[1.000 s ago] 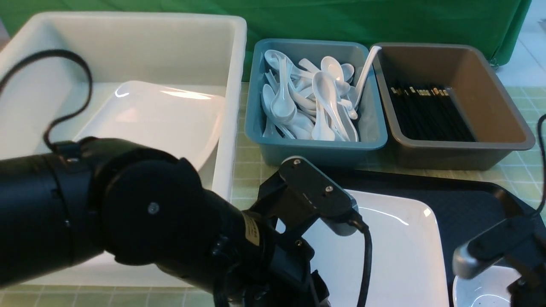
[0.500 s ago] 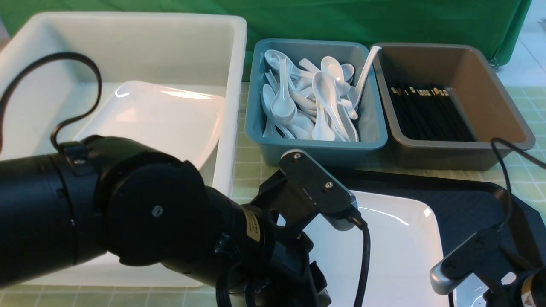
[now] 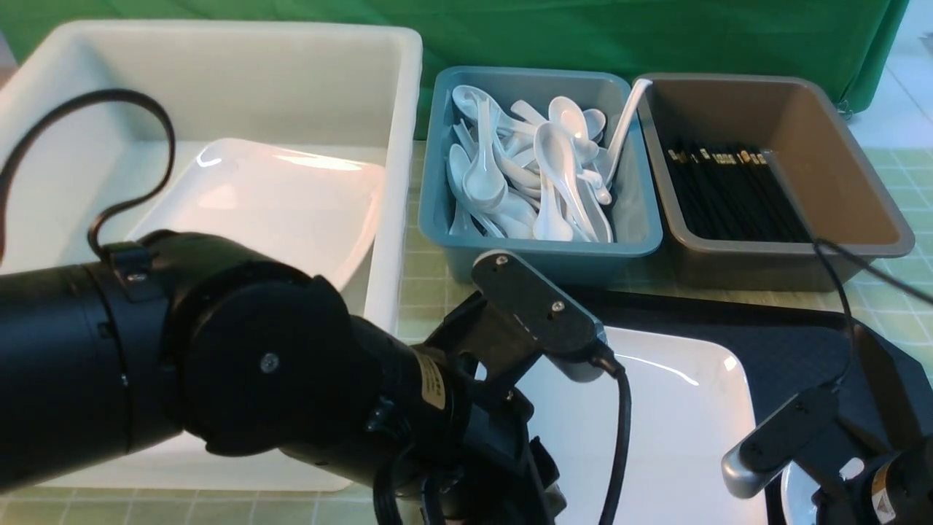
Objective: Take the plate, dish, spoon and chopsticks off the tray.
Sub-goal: Use the right arm to grab a small plate from the dinner plate
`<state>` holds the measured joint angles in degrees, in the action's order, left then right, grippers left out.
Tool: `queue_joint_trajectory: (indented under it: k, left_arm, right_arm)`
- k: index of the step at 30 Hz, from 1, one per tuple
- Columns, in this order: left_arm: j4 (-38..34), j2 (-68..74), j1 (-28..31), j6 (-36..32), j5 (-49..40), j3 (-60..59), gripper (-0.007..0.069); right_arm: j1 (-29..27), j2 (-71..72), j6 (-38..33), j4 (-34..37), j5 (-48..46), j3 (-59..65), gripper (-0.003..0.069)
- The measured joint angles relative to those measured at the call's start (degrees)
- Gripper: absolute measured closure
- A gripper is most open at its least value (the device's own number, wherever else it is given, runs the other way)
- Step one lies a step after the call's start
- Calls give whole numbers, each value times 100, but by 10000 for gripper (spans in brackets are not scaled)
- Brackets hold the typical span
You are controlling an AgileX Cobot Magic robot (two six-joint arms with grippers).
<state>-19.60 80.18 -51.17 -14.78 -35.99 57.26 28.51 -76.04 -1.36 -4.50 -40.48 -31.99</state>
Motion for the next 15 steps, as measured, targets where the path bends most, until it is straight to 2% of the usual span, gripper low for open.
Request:
queue_joint_trajectory:
  k: [7,15]
  left_arm:
    - [752,0,6,1031,195,6,632]
    - [694,-13,542,1298,-496,921,632]
  right_arm:
    - [0,571,31,5,-1216,-902,618]
    - [0,1145,36,108,-1964,-2421,629]
